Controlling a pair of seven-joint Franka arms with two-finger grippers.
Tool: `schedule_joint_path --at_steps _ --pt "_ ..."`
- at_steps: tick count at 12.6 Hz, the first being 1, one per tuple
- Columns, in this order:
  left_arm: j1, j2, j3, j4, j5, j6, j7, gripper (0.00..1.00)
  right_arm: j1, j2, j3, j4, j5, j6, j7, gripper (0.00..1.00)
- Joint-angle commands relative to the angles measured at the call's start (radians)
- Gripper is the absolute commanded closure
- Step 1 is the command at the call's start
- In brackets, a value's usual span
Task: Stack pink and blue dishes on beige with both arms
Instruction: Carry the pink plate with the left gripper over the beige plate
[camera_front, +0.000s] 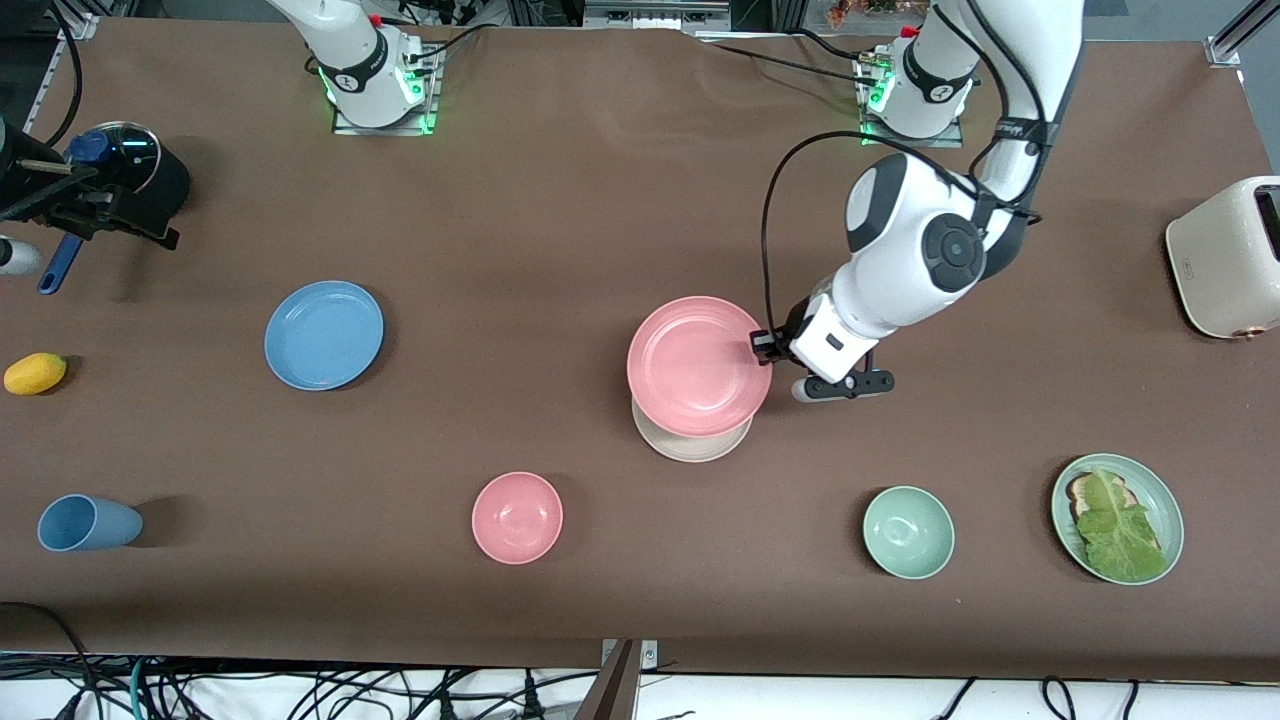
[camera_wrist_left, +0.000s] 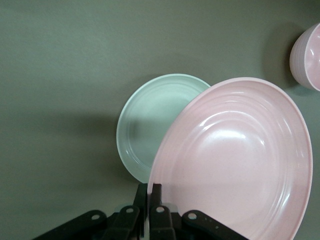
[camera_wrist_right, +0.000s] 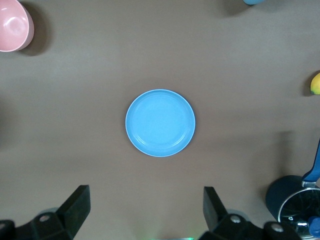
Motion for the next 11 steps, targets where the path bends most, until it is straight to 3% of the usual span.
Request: schedule_joint_path --at_steps 1,6,11 --pt "-0.044 0.015 0.012 -0.036 0.027 0.084 -0.037 1.00 0.001 0.007 -0.004 0.024 0.012 -0.018 -0.005 0.00" --pt "-0.079 0.011 0.010 -0.165 0.053 0.239 -0.029 1.00 0.001 0.007 -0.004 0.024 0.012 -0.018 -0.005 0.00" --pt "-0.099 0.033 0.010 -0.221 0.053 0.347 -0.029 1.00 0.001 0.007 -0.004 0.024 0.012 -0.018 -0.005 0.00"
